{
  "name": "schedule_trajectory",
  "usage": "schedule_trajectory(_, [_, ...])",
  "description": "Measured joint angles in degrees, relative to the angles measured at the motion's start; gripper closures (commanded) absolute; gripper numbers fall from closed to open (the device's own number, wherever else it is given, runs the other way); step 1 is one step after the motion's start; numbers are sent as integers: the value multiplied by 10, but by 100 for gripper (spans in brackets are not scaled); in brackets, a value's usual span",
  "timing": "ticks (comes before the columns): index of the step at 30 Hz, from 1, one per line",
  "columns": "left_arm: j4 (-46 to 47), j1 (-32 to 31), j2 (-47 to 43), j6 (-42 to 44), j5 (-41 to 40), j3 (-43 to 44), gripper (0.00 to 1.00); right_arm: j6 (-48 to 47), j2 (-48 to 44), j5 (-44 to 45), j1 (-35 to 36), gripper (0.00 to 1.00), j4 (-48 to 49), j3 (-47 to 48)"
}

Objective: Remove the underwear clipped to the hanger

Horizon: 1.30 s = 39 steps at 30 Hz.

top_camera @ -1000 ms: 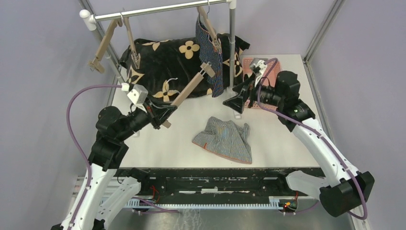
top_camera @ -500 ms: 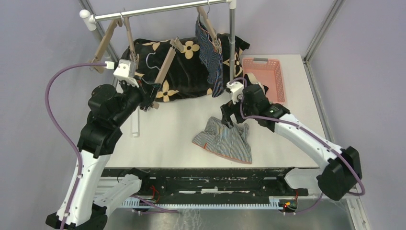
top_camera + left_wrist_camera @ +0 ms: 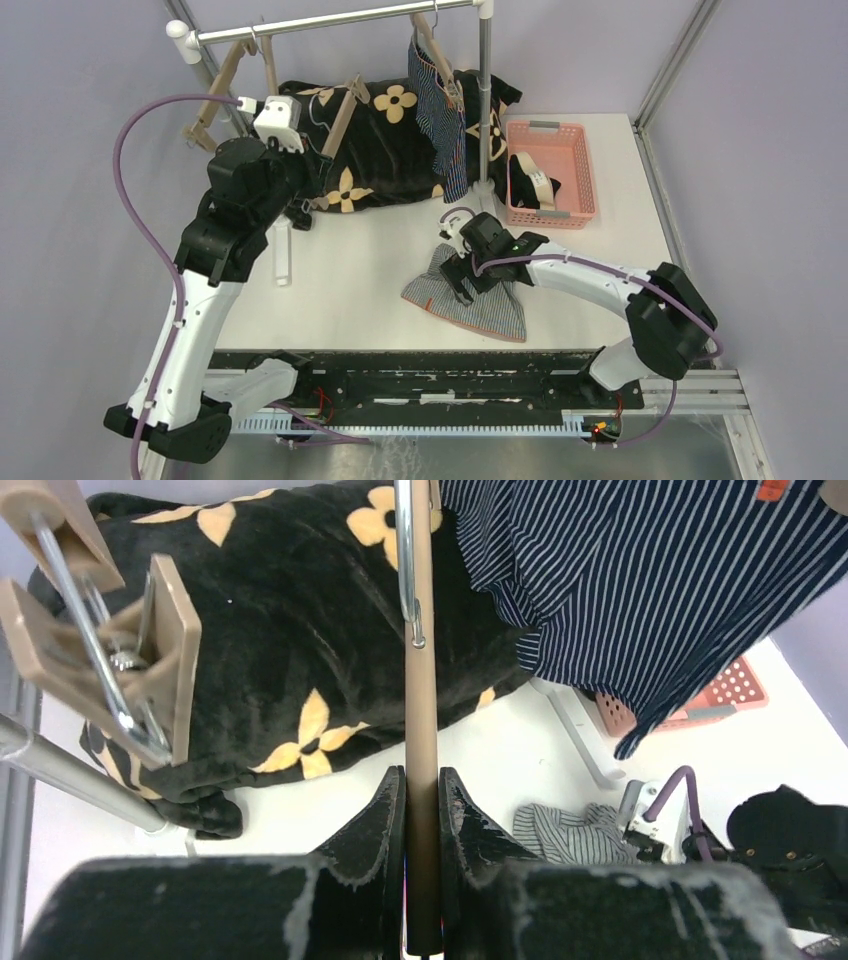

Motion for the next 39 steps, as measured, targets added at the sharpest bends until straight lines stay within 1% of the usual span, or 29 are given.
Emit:
schedule_trajectory(2, [2,0,12,1,-6,9,97,5,15,4,1,17,1,0])
schedule_trajectory(3, [1,0,18,1,-9,12,97,9,25,6,2,27,2,0])
schedule_trajectory(5, [3,0,30,1,-12,16,97,14,46,10,7,60,2,0])
schedule_trajectory(6, [5,0,35,1,-13,16,97,17,57,12,9,87,2,0])
schedule_trajectory(7, [6,0,41,1,-16,16,97,23,68,13,11,98,2,0])
schedule_trajectory(8, [5,0,46,1,-17,17,97,23,76,14,12,99,1,0])
schedule_trajectory(11, [6,0,63,1,-29,31,97,32,87,15,16,99,-6,0])
schedule_trajectory(15, [18,0,81,1,-42,68,97,35,69,28,21,99,-11,5])
schedule_trajectory(17, [26,0,88,2,-49,89,97,38,39,42,23,99,-17,6])
schedule_trajectory(20, [38,0,103,5,-59,125,97,41,-38,73,28,99,-31,17])
schedule_trajectory(24, [46,0,136,6,-63,165,97,43,-165,111,31,99,-38,41])
schedule_trajectory(27, [48,0,160,6,-64,172,97,43,-247,157,32,99,-39,63])
schedule_trajectory(28, [47,0,176,6,-67,172,97,43,-288,194,33,99,-40,76])
schedule_trajectory(29, [47,0,176,6,-67,172,97,43,-292,198,33,99,-40,78])
schedule_trajectory(31, [43,0,189,6,-73,175,97,35,-321,241,33,99,-39,87])
schedule_trajectory(35, [40,0,204,6,-77,188,97,13,-337,318,34,99,-40,113])
schedule_trajectory(39, [42,0,205,6,-78,206,97,-30,-317,407,34,99,-22,132])
